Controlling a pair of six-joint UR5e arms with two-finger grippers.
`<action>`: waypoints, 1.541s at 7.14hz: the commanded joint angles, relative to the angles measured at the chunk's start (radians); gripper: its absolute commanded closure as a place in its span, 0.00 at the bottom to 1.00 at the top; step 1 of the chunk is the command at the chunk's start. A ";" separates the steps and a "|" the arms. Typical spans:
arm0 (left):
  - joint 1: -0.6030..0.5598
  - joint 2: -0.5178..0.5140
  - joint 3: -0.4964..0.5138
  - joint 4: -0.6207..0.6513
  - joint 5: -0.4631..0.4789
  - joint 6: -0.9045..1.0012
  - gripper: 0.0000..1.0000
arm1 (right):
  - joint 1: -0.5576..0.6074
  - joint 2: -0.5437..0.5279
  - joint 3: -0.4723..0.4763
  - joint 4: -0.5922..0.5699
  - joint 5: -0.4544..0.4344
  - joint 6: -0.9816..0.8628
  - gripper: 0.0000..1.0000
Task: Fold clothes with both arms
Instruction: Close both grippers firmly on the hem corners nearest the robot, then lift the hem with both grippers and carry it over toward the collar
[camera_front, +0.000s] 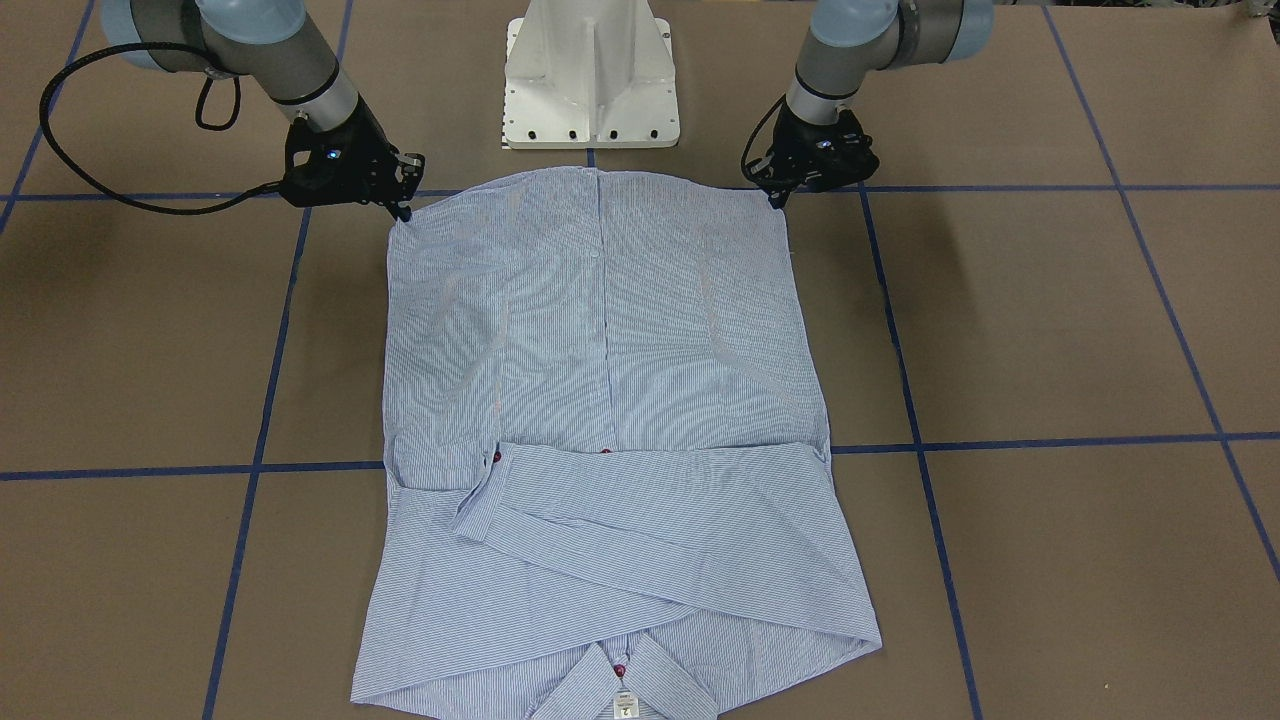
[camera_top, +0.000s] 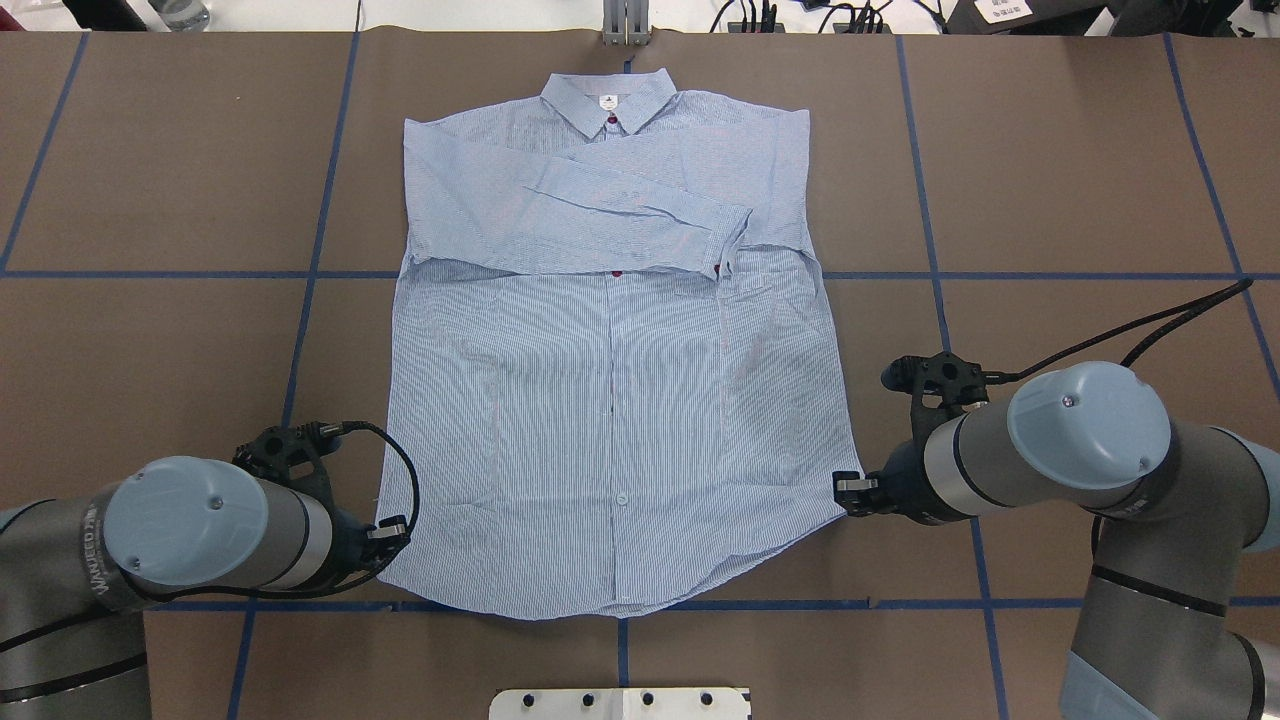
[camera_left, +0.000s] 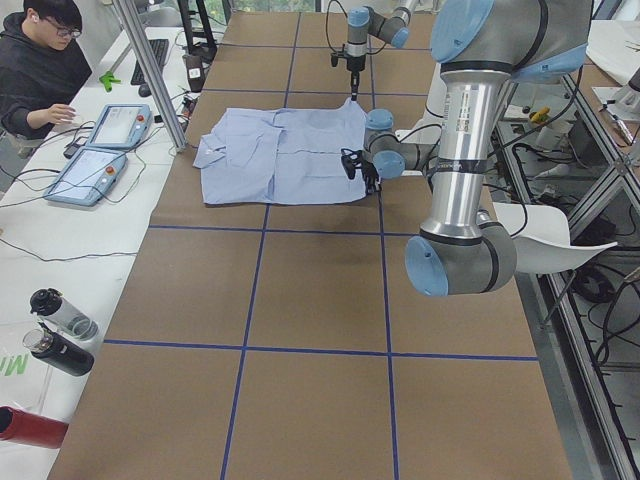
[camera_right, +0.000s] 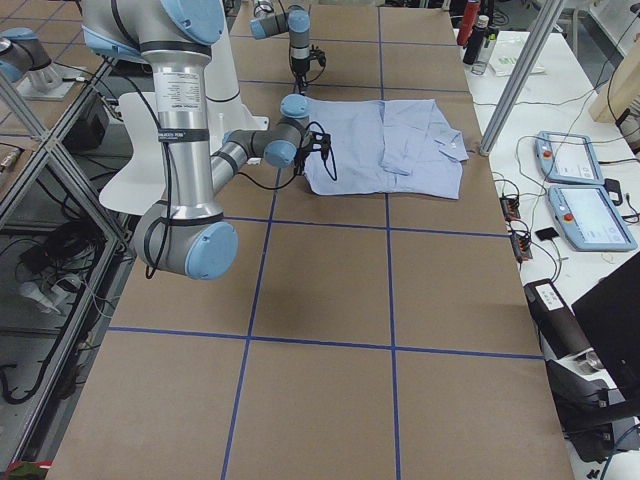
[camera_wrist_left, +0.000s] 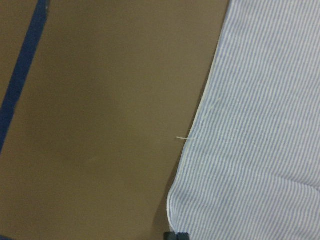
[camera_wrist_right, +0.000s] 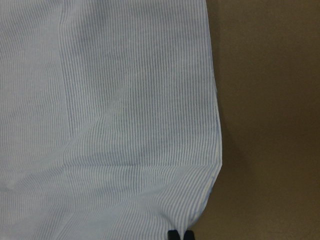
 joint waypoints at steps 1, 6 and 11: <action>-0.004 0.002 -0.188 0.159 -0.004 0.004 1.00 | 0.025 -0.015 0.049 0.001 0.085 0.001 1.00; 0.090 -0.005 -0.345 0.320 -0.115 -0.001 1.00 | 0.049 -0.161 0.190 0.007 0.459 0.001 1.00; -0.022 -0.127 -0.230 0.351 -0.131 0.093 1.00 | 0.144 -0.031 0.111 0.009 0.382 -0.010 1.00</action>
